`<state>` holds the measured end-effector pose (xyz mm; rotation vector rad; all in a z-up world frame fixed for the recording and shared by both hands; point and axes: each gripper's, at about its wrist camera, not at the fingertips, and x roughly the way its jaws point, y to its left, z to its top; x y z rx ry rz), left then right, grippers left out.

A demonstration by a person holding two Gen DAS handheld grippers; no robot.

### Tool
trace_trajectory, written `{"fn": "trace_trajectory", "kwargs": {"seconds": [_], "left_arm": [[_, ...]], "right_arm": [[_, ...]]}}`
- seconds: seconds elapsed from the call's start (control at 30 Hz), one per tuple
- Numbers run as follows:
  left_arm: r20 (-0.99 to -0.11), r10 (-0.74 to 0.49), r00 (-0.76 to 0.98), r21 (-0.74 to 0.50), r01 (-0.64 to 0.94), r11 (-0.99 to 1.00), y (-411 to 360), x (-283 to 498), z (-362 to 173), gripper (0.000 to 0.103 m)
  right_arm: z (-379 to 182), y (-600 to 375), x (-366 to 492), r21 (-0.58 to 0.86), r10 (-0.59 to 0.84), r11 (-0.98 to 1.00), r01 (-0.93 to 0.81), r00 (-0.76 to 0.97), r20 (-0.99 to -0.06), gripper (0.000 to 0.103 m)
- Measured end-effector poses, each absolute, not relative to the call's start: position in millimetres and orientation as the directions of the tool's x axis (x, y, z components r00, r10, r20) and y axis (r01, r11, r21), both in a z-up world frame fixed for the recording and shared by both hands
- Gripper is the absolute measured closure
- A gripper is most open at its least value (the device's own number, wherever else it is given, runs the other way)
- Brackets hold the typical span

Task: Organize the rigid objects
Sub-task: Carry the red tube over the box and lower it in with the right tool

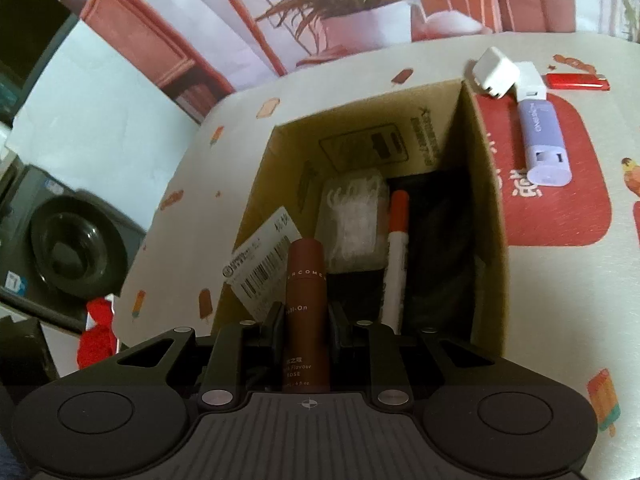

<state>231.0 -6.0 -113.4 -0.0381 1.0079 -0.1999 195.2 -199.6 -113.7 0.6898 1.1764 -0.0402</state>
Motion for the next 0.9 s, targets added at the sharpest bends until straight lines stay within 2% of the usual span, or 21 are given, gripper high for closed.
{"fn": "trace_trajectory", "kwargs": {"seconds": [0.6, 0.9], "left_arm": [[-0.837, -0.185, 0.516, -0.124, 0.151, 0.981, -7, 231, -113, 0.087], [-0.838, -0.186, 0.514, -0.127, 0.149, 0.981, -6, 230, -113, 0.087]], "right_arm": [[-133, -201, 209, 0.472, 0.36, 0.802, 0.365, 0.335, -0.871, 0.082], [-130, -201, 210, 0.459, 0.345, 0.814, 0.356, 0.34, -0.875, 0.075]]}}
